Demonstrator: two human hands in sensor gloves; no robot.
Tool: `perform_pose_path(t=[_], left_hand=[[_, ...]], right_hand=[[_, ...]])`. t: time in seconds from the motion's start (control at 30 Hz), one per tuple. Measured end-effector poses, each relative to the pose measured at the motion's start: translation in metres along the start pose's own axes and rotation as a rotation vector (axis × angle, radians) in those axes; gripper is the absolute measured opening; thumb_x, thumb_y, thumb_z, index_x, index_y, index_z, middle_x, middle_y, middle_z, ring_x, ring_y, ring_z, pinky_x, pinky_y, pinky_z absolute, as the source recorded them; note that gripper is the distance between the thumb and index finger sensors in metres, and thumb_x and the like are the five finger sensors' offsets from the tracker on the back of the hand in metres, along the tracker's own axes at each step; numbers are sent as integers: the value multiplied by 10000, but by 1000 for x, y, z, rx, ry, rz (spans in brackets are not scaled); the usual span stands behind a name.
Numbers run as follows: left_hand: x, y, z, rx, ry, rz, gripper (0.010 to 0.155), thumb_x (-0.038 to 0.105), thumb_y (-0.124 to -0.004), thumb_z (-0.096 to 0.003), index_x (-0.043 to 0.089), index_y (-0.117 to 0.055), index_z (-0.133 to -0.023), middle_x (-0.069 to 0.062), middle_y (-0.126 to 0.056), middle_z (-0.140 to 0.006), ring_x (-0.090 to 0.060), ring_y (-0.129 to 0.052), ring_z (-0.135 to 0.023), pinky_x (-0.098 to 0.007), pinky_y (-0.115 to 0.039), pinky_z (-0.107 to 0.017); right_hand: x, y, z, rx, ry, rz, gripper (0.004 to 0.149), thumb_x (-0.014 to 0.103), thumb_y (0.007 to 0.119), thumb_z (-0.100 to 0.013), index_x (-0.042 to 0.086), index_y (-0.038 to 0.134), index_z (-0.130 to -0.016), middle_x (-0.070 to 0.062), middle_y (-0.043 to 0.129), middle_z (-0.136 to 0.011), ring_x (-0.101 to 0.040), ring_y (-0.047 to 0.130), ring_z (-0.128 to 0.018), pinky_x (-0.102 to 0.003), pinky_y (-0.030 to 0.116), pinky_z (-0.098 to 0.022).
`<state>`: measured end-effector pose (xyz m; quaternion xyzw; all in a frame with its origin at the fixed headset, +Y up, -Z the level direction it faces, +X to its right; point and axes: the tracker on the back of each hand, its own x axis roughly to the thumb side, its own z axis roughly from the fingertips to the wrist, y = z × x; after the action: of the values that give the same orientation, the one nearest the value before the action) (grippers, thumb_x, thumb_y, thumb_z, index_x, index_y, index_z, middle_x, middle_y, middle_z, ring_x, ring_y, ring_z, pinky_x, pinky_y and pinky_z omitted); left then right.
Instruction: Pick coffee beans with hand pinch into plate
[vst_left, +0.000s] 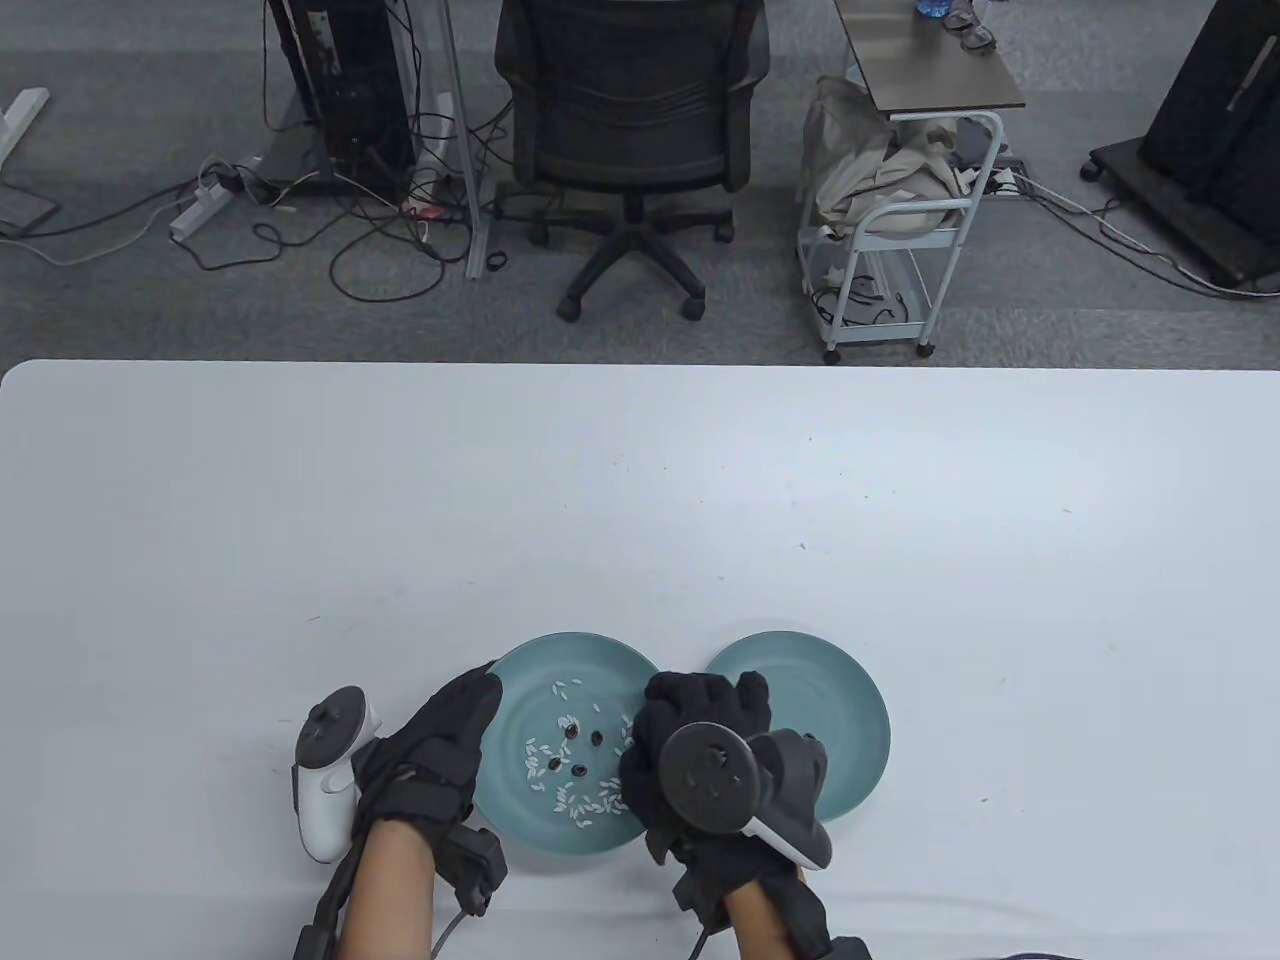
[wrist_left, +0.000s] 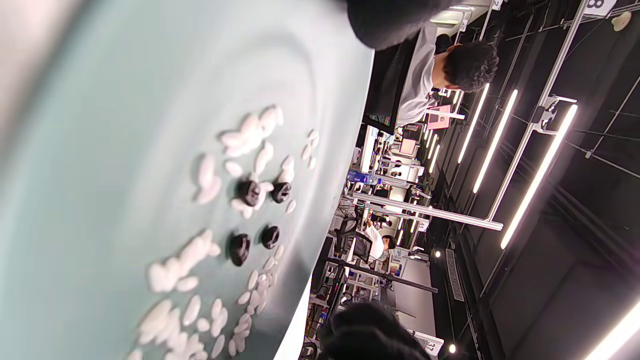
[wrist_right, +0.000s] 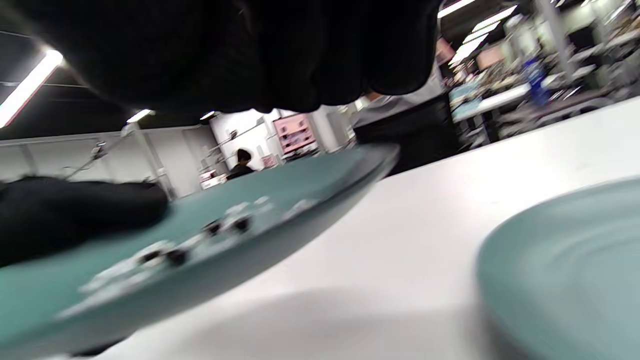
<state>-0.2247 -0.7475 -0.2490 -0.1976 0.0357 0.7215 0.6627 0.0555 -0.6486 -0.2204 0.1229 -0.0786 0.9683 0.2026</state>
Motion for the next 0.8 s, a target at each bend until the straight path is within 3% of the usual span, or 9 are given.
perform_pose_path(t=[0.17, 0.33, 0.43, 0.57, 0.8], left_hand=[[0, -3, -2, -20, 7, -14, 543, 367, -597, -696, 103, -538, -1166, -223, -878, -924, -354, -993, -687, -473, -898, -470], [-1, -1, -1, 19, 1, -1, 543, 369, -594, -696, 102, -536, -1166, -222, -874, -927, -353, -991, -691, -472, -897, -474], [-1, -1, -1, 3, 6, 8, 543, 367, -595, -696, 101, -535, -1166, -224, -873, -928, -358, -989, -691, -475, -896, -473], [-1, 0, 0, 6, 6, 15, 543, 367, -593, -697, 101, -532, -1167, -224, -870, -931, -356, -988, -693, -475, -895, -476], [-2, -1, -2, -5, 13, 4, 545, 367, -595, -696, 99, -535, -1167, -228, -871, -929, -358, -988, -693, -477, -895, -474]], right_hand=[[-36, -9, -3, -51, 123, 31, 407, 378, 821, -468, 110, 823, -774, -110, 680, -1006, -431, 687, -930, -784, 410, -680], [-71, 19, -13, 31, 251, 40, 405, 370, 824, -464, 103, 823, -769, -114, 690, -993, -427, 702, -915, -773, 436, -683], [-87, 38, -17, 79, 342, 138, 403, 367, 825, -461, 103, 824, -764, -112, 693, -988, -426, 705, -911, -768, 444, -684], [-96, 54, -19, 163, 406, 290, 404, 372, 821, -464, 108, 819, -771, -108, 690, -992, -423, 704, -914, -763, 448, -687], [-85, 69, -30, 251, 378, 438, 400, 363, 811, -478, 113, 806, -790, -108, 671, -1008, -421, 692, -926, -749, 464, -693]])
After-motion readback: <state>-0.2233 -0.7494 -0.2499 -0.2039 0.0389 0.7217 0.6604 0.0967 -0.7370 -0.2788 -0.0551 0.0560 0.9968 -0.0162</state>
